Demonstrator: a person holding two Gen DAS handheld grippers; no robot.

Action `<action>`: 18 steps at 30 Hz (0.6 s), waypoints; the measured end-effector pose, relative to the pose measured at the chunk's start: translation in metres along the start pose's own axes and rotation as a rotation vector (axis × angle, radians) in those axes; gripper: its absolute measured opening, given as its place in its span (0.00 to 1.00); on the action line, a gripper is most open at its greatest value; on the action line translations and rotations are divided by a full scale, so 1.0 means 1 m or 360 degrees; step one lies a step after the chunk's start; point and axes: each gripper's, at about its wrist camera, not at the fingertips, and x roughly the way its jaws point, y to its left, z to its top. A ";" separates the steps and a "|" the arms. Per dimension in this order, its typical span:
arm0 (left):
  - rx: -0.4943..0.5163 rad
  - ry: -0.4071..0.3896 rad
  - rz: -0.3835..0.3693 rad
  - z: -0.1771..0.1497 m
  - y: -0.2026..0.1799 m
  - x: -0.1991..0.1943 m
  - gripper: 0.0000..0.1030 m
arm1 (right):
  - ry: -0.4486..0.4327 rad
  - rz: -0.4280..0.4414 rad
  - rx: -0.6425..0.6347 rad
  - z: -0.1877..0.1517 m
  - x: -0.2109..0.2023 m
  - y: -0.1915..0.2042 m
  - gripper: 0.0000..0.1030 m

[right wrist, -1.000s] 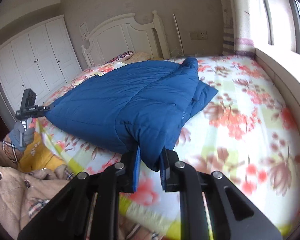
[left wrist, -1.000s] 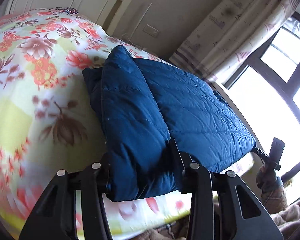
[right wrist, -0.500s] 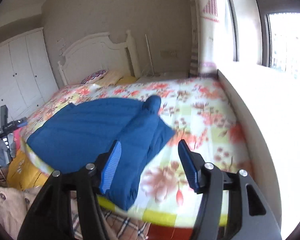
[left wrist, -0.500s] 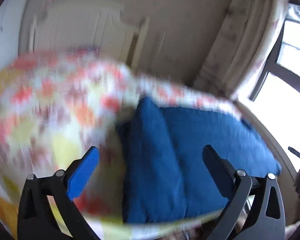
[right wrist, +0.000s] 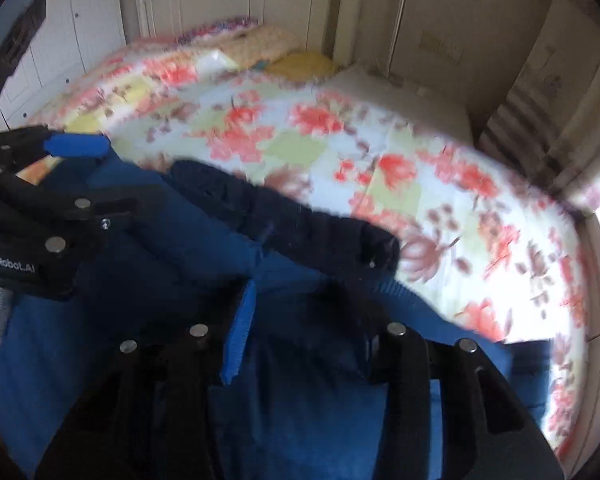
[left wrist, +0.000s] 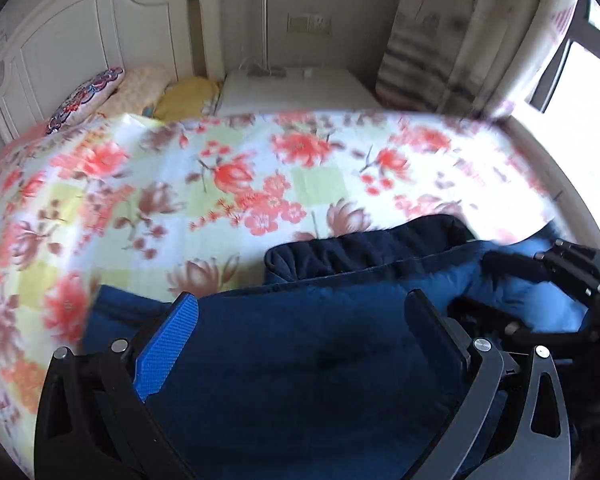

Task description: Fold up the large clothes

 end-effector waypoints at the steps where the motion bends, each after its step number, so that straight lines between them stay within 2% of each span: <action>1: 0.0021 0.0070 0.0025 -0.006 -0.003 0.023 0.96 | -0.0055 0.0055 0.0033 -0.002 0.005 -0.005 0.42; 2: 0.0009 0.0076 0.0008 -0.009 -0.001 0.030 0.96 | -0.0071 0.0096 0.0095 0.000 0.006 -0.012 0.41; 8: -0.0045 0.0029 -0.0063 -0.011 0.010 0.037 0.96 | -0.0110 0.0112 0.0093 -0.006 0.010 -0.015 0.42; 13: -0.0038 -0.0006 -0.0052 -0.014 0.007 0.034 0.96 | -0.0067 0.0075 0.0044 -0.004 -0.003 -0.012 0.42; 15: -0.0039 -0.0013 -0.0054 -0.015 0.007 0.034 0.96 | -0.0073 -0.0010 0.0060 -0.002 -0.025 -0.015 0.42; 18: -0.0048 -0.0021 -0.0059 -0.016 0.008 0.033 0.96 | -0.0247 -0.0125 0.0141 -0.013 -0.059 -0.038 0.55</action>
